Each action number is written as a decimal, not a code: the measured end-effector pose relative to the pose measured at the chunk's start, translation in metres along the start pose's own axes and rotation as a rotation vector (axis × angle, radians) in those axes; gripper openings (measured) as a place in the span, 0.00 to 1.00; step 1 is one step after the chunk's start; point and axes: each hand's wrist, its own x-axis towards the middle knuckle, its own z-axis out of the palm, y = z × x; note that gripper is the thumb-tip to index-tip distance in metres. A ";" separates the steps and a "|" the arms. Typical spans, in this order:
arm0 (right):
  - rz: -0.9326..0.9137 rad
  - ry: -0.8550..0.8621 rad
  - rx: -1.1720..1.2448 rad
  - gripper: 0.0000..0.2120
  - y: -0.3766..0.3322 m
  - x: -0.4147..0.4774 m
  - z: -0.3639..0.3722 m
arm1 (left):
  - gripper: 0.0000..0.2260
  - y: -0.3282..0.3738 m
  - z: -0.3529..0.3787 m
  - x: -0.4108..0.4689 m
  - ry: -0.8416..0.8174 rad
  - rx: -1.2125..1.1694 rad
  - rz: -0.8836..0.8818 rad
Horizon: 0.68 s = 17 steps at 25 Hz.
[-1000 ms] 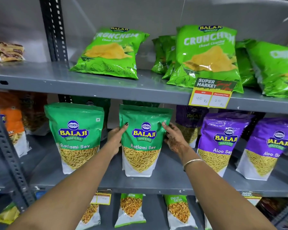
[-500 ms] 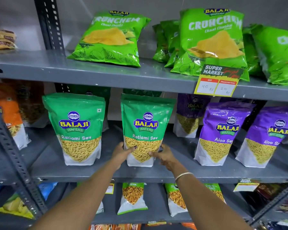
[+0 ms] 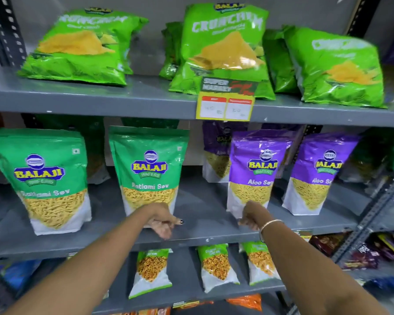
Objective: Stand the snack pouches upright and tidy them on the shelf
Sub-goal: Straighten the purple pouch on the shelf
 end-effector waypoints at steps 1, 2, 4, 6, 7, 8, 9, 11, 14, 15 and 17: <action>0.002 0.065 -0.045 0.08 0.025 0.016 -0.015 | 0.11 0.018 0.024 0.015 0.055 -0.036 0.102; -0.013 0.136 -0.145 0.14 0.046 0.030 -0.026 | 0.09 0.036 0.047 0.027 0.139 -0.057 0.207; -0.138 0.238 -0.158 0.27 0.078 0.053 -0.035 | 0.13 0.065 0.089 0.054 0.293 -0.095 0.359; -0.347 0.133 0.135 0.38 0.094 0.064 -0.033 | 0.25 0.091 0.120 0.071 0.344 -0.215 0.451; -0.421 0.118 0.306 0.40 0.100 0.067 -0.031 | 0.28 0.101 0.131 0.076 0.364 -0.275 0.467; -0.438 0.131 0.412 0.36 0.102 0.069 -0.028 | 0.29 0.106 0.138 0.081 0.395 -0.309 0.467; -0.445 0.149 0.479 0.30 0.104 0.066 -0.026 | 0.28 0.110 0.145 0.084 0.434 -0.330 0.455; -0.461 0.167 0.576 0.25 0.099 0.055 -0.026 | 0.23 0.113 0.151 0.083 0.526 -0.315 0.415; -0.486 0.122 0.628 0.25 0.091 0.043 -0.024 | 0.20 0.113 0.151 0.072 0.653 -0.251 0.357; -0.485 0.116 0.634 0.24 0.088 0.044 -0.021 | 0.20 0.111 0.149 0.070 0.668 -0.243 0.353; -0.472 0.106 0.628 0.25 0.085 0.047 -0.016 | 0.21 0.106 0.145 0.069 0.680 -0.238 0.354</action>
